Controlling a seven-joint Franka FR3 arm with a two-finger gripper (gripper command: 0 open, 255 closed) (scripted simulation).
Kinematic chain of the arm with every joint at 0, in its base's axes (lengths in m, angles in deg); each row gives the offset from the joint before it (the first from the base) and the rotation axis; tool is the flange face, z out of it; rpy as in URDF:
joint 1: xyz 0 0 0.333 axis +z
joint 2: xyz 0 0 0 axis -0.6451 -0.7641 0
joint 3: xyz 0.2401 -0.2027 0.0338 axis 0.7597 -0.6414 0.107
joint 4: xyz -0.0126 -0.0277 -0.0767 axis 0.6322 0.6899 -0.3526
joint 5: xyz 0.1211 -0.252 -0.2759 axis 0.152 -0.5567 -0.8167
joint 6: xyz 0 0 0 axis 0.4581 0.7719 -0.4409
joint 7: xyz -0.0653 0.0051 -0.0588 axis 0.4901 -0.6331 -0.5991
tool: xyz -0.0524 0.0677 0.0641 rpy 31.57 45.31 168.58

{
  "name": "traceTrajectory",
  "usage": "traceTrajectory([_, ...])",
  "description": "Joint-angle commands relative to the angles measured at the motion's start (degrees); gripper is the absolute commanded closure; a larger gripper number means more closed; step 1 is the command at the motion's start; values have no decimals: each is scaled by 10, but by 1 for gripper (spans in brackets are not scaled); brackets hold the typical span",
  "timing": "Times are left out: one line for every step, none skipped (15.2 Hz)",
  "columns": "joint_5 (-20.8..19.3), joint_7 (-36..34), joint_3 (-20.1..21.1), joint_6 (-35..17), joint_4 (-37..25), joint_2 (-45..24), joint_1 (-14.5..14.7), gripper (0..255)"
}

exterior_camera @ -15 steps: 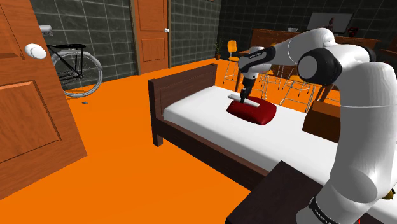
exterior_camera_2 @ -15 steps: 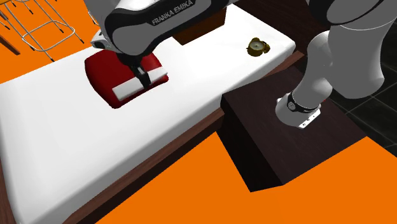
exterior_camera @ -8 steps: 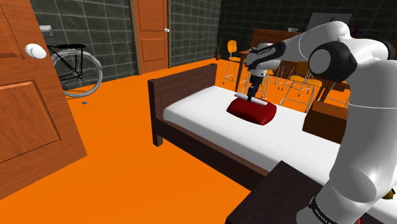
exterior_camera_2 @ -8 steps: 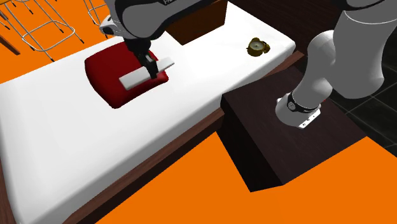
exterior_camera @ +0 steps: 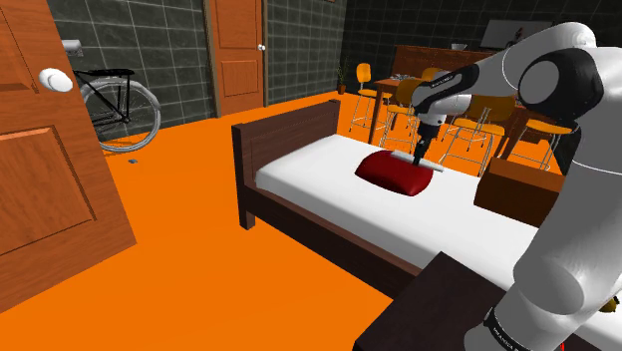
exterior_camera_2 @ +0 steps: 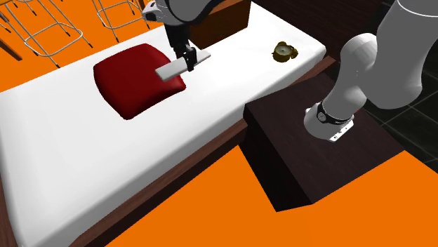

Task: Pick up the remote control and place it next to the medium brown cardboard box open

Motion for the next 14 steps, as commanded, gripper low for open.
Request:
traceTrajectory([-7, 21, -11, -8, 31, 24, -11, 255])
traceTrajectory([-11, 30, -16, -11, 43, 34, -16, 255])
traceTrajectory([-15, 40, -21, -14, 55, 44, -22, 255])
traceTrajectory([-18, 49, -27, -16, 66, 53, -27, 255])
traceTrajectory([-22, 59, -33, -18, 77, 62, -33, 255])
traceTrajectory([-26, 69, -38, -20, 87, 70, -39, 255])
traceTrajectory([-29, 79, -44, -22, 96, 78, -45, 255])
traceTrajectory([-33, 90, -50, -24, 105, 85, -51, 255])
traceTrajectory([-36, 101, -56, -25, 112, 92, -57, 255])
traceTrajectory([-40, 111, -63, -26, 120, 99, -64, 255])
traceTrajectory([-43, 123, -69, -27, 126, 105, -70, 255])
traceTrajectory([-46, 134, -76, -28, 132, 111, -77, 255])
traceTrajectory([-49, 146, -82, -29, 137, 116, -83, 255])
traceTrajectory([-52, 157, -89, -30, 142, 120, -90, 255])
